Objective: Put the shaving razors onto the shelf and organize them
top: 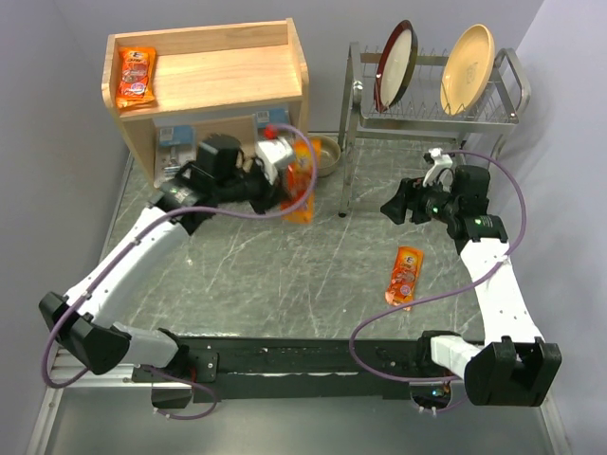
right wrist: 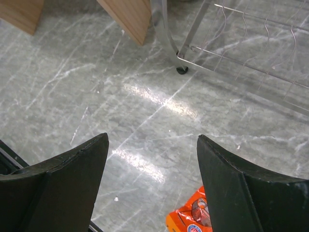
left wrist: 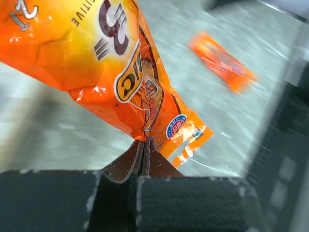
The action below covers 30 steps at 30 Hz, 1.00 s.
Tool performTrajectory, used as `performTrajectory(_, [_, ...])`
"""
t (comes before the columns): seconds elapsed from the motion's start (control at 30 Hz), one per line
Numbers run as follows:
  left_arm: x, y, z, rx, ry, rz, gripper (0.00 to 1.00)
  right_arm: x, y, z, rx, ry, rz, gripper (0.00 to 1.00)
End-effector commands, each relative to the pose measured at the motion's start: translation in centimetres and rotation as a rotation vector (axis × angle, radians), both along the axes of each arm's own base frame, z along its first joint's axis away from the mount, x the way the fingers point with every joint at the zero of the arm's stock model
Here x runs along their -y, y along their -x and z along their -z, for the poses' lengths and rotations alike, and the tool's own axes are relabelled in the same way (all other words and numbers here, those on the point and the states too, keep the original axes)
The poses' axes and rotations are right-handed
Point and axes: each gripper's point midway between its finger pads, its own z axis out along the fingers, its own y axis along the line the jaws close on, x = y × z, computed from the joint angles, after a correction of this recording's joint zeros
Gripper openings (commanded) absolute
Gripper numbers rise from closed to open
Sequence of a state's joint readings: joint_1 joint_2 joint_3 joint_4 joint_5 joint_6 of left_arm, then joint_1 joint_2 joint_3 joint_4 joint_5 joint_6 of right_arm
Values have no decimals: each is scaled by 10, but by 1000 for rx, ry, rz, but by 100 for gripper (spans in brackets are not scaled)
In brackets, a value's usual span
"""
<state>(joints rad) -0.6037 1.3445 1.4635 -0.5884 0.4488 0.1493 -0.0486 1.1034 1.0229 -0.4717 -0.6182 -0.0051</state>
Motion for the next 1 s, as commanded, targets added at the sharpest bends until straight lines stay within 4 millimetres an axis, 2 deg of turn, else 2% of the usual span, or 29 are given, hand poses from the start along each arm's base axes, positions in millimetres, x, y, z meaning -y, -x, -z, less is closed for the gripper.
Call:
performTrajectory(0.0, [-53,-45,-80,277,8,-231,1,-5,-6,-28,83,-49,-11,81])
performTrajectory(0.07, [-65,-60,-98,316,1,-279,1,-7,-3,-27,80,-59,-12,81])
performTrajectory(0.1, [-75,-68,-120,352,21,-307,1,-7,0,-23,72,-62,-13,81])
performTrajectory(0.17, [-88,-74,-147,418,40,-345,1,-8,4,-19,67,-60,-16,81])
performTrajectory(0.23, [-95,-79,-157,452,35,-366,1,-7,9,-13,57,-55,-14,81])
performTrajectory(0.27, [-102,-80,-169,483,38,-382,1,-7,12,-11,53,-55,-16,81])
performTrajectory(0.33, [-109,-87,-173,486,34,-405,1,-8,15,-7,47,-59,-16,81])
performTrajectory(0.37, [-117,-89,-183,507,37,-425,1,-8,18,-3,41,-61,-14,81])
performTrajectory(0.43, [-125,-99,-182,516,4,-450,1,-9,19,-1,43,-72,-15,81])
performTrajectory(0.47, [-136,-102,-193,537,8,-478,1,-10,21,2,36,-77,-16,81])
performTrajectory(0.53, [-143,-114,-193,525,2,-486,1,-10,20,3,39,-82,-13,81])
performTrajectory(0.57, [-155,-113,-206,536,-2,-509,1,-11,21,6,33,-85,-13,81])
performTrajectory(0.6, [-155,-131,-193,496,-26,-511,1,-11,20,6,34,-86,-11,81])
performTrajectory(0.63, [-157,-135,-192,477,-33,-509,1,-11,20,7,29,-88,-13,81])
performTrajectory(0.67, [-166,-130,-207,490,-30,-525,1,-11,20,7,29,-89,-14,81])
performTrajectory(0.7, [-165,-145,-194,456,-49,-519,1,-11,20,7,30,-86,-16,81])
performTrajectory(0.8, [-168,-149,-194,475,-77,-502,1,-10,18,7,33,-84,-14,81])
performTrajectory(0.87, [-169,-150,-184,463,-88,-489,1,-11,17,7,31,-87,-17,81])
performTrajectory(0.97, [-172,-149,-186,436,-44,-493,1,-11,17,7,34,-91,-13,81])
